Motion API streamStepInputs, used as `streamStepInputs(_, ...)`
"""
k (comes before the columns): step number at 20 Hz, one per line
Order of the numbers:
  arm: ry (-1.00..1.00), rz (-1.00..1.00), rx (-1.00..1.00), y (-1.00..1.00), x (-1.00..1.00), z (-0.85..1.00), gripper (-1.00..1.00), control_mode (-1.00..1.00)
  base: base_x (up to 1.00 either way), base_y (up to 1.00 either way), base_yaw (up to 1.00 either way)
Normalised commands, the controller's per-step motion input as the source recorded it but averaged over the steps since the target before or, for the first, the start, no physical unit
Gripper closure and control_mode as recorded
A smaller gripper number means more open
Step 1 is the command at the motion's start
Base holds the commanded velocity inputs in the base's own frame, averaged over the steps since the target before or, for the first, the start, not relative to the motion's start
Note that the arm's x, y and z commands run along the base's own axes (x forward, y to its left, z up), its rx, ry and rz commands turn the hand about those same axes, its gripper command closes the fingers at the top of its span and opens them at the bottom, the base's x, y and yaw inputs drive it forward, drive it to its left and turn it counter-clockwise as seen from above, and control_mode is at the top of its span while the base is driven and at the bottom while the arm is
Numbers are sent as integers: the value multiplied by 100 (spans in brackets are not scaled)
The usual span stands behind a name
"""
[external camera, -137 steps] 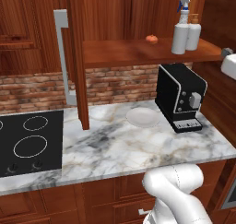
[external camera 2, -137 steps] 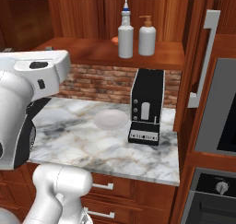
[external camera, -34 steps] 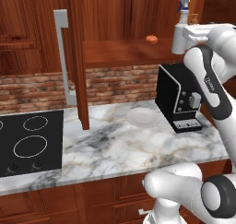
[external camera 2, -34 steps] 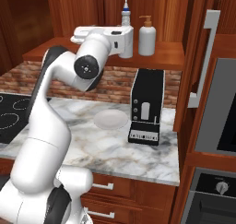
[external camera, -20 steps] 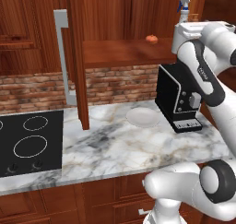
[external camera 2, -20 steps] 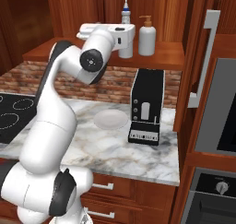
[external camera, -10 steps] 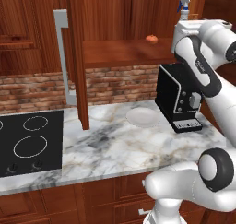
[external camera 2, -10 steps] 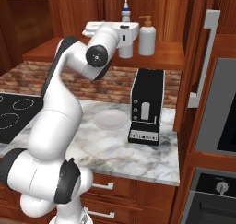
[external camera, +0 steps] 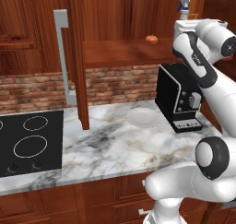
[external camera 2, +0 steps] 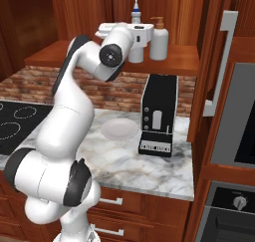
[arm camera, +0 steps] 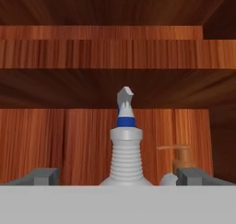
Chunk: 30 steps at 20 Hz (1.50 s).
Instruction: Pick the spray and soap dispenser from the cabinet and place them on the counter.
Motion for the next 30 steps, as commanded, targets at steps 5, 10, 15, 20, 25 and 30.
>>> streamStepInputs(5, 2, 0, 0, -3, 30, -4, -100, -100, 0, 0, 0)
streamStepInputs(10, 2, 0, 0, -3, 29, -2, -100, -100, 0, 0, 0)
streamStepInputs(15, 2, 0, 0, -3, 30, -2, -100, -100, 0, 0, 0)
streamStepInputs(20, 2, 0, 0, -2, 29, -3, -100, -100, 0, 0, 0)
streamStepInputs(25, 1, 0, 0, -3, 26, -2, -100, -100, 0, 0, 0)
streamStepInputs(30, 1, 0, 0, -2, 22, -2, 100, -100, 0, 0, 0)
